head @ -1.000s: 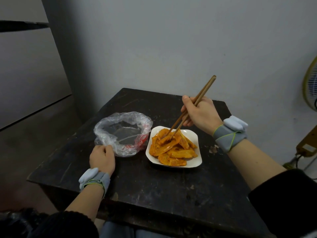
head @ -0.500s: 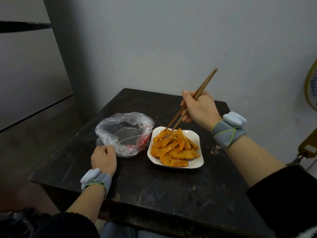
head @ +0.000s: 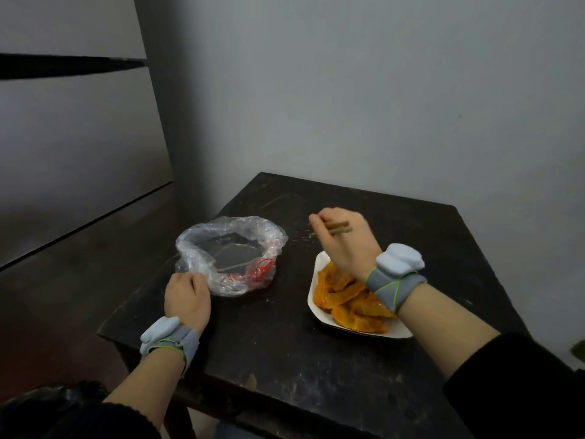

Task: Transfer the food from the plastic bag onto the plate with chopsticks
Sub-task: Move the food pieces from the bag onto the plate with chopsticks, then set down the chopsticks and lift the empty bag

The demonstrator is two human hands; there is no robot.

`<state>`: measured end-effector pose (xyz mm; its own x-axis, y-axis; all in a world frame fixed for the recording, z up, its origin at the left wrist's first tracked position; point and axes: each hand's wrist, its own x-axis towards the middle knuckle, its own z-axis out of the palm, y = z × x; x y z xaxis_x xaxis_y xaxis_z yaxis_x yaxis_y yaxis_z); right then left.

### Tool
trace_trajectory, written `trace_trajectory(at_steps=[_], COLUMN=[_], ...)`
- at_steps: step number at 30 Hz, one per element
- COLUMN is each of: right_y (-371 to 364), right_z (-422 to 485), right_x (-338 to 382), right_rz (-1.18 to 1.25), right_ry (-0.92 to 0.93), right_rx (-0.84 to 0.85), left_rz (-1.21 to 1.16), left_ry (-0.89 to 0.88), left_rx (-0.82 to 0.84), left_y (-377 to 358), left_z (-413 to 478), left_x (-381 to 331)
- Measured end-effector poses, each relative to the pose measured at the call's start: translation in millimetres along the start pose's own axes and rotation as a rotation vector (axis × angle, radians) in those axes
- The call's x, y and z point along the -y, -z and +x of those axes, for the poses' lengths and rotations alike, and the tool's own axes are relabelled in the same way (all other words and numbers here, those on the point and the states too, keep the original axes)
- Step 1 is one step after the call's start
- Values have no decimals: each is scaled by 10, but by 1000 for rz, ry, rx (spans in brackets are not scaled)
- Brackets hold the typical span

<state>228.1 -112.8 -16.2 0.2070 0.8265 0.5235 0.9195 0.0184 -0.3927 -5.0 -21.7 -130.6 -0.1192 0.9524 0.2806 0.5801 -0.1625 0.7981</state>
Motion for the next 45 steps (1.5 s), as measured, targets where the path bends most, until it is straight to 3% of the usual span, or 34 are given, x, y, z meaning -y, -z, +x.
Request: trace_trajectory(at_steps=[4, 7, 9, 12, 14, 17, 28, 33, 37, 40, 43, 45], right_y=[-407, -661, -766, -1087, -1189, -1110, -1105, -969, -907, -942, -1013, -1032], right_z=[-30, -27, -52, -54, -56, -41, -81, -3, 120, 232, 237, 222], right_x=[84, 138, 221, 53, 48, 219, 278, 261, 242, 298, 508, 661], right_rz=[-251, -503, -597, -682, -766, -853, -722, -501, -143, 121, 615, 975], right_ry=[195, 304, 388, 465, 468, 432, 314, 178, -110, -350, -608, -785], right_rx=[118, 388, 481, 477, 488, 689, 780, 664, 447, 400, 446, 493], left_rz=[-18, -33, -22, -17, -26, -39, -71, -148, -292, -378, -449, -419], left_ry=[56, 79, 72, 49, 39, 35, 37, 66, 179, 235, 216, 99], left_rx=[-54, -89, -96, -94, -91, -90, -105, -129, -139, -116, -100, -63], left_y=[-4, -37, -51, -55, -56, -65, -65, 23, 129, 280, 478, 609], left_z=[62, 84, 102, 107, 102, 105, 90, 83, 51, 88, 106, 96], left_x=[109, 132, 143, 168, 178, 181, 171, 136, 127, 169, 196, 189])
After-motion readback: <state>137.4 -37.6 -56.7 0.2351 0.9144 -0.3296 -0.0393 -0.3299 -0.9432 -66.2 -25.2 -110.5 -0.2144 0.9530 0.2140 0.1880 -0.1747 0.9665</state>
